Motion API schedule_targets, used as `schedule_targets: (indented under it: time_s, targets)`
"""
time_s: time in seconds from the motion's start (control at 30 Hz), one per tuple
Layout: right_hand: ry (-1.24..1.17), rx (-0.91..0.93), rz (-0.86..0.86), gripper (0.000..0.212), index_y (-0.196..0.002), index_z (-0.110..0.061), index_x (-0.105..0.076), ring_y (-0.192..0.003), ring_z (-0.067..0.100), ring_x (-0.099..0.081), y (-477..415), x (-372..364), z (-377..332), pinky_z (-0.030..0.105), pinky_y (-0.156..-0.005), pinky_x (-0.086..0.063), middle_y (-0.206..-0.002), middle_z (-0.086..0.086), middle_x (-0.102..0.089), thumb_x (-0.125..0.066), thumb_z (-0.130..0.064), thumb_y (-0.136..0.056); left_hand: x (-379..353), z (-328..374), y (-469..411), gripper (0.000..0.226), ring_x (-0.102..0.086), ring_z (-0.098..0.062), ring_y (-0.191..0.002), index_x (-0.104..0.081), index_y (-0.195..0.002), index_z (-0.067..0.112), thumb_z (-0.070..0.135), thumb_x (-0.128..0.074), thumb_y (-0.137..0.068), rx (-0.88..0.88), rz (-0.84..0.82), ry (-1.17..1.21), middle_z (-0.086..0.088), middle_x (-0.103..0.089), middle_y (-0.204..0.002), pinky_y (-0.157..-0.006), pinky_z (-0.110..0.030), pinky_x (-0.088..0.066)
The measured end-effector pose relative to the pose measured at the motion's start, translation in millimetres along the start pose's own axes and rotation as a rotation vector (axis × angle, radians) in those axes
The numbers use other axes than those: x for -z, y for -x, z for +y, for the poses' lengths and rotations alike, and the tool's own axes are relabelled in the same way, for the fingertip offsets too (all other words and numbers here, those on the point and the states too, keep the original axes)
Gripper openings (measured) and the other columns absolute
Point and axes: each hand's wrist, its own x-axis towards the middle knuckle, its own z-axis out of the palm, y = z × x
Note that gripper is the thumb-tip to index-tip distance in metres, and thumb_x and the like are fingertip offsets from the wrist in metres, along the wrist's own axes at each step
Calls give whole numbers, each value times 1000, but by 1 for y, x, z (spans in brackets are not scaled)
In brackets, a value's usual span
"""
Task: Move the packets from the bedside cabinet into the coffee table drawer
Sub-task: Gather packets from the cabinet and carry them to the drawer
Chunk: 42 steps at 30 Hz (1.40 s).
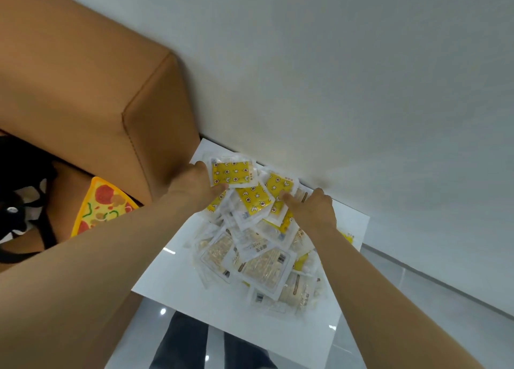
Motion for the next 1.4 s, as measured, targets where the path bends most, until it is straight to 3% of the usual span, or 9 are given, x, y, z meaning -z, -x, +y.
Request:
schedule_targets:
  time_s: [0.23, 0.37, 0.53, 0.67, 0.73, 0.9, 1.07, 1.2, 1.4]
  targets:
    - [-102, -139, 74, 101, -136, -3, -32, -121, 37, -46, -13, -21, -5, 44, -91, -45, -131, 18, -41, -68, -68, -68, -14, -1, -16, 71, -56, -29, -100, -44, -117, 3, 64, -55, -81, 40, 16, 27, -16, -49, -117, -75, -34, -46]
    - [-151, -148, 159, 90, -123, -4, -43, -119, 34, -47, -11, -21, -5, 47, -94, -46, -124, 15, -50, -77, -62, -63, -21, 0, -23, 76, -56, -29, -103, -41, -119, 2, 64, -59, -78, 72, 8, 127, -17, -49, -118, -75, -33, -45]
    - [-205, -86, 188, 71, -106, -11, -46, -99, 31, -60, -8, -19, -7, 49, -86, -50, -101, 7, -62, -83, -52, -61, -29, 9, -26, 94, -46, -34, -120, -33, -130, 2, 70, -61, -71, 131, 29, 163, -20, -38, -133, -90, -39, -44]
    - [-321, 13, 175, 49, -96, -15, -41, -64, 14, -51, -3, -17, -9, 30, -58, -44, -71, -9, -48, -81, -30, -71, -29, 17, -24, 102, -27, -35, -130, -29, -134, 4, 75, -60, -67, 214, 43, 214, -15, -24, -141, -97, -47, -40]
    - [-378, 41, 154, 45, -98, -20, -41, -61, 8, -46, 0, -17, -7, 21, -50, -35, -73, -10, -50, -79, -24, -75, -29, 22, -24, 105, -27, -34, -129, -28, -136, 6, 75, -62, -65, 246, 40, 217, -14, -22, -142, -97, -50, -40]
    - [-458, 65, 115, 34, -108, -15, -59, -62, -2, -48, 3, -17, 3, 12, -51, -33, -82, -7, -57, -76, -19, -79, -25, 32, -23, 127, -27, -36, -128, -21, -138, 8, 79, -71, -46, 288, -44, 228, -13, -21, -140, -99, -55, -40]
    - [-453, 78, 94, 31, -107, -15, -62, -64, 2, -51, 2, -16, 9, 14, -53, -36, -87, -4, -62, -75, -20, -80, -29, 34, -16, 132, -27, -34, -125, -18, -136, 13, 78, -75, -36, 281, -105, 223, -10, -22, -130, -98, -51, -41]
    - [-458, 82, 100, 27, -103, -17, -62, -64, 1, -52, 3, -16, 9, 15, -53, -37, -81, -7, -60, -75, -20, -80, -30, 32, -16, 130, -36, -33, -121, -15, -136, 15, 70, -81, -39, 302, -117, 267, -12, -23, -130, -87, -40, -42]
    - [-487, 82, 115, 23, -94, -21, -55, -63, 1, -51, 7, -19, 12, 18, -52, -37, -72, -14, -55, -74, -20, -80, -25, 29, -13, 137, -39, -34, -125, -12, -140, 12, 75, -78, -38, 309, -167, 306, -15, -29, -133, -96, -42, -42]
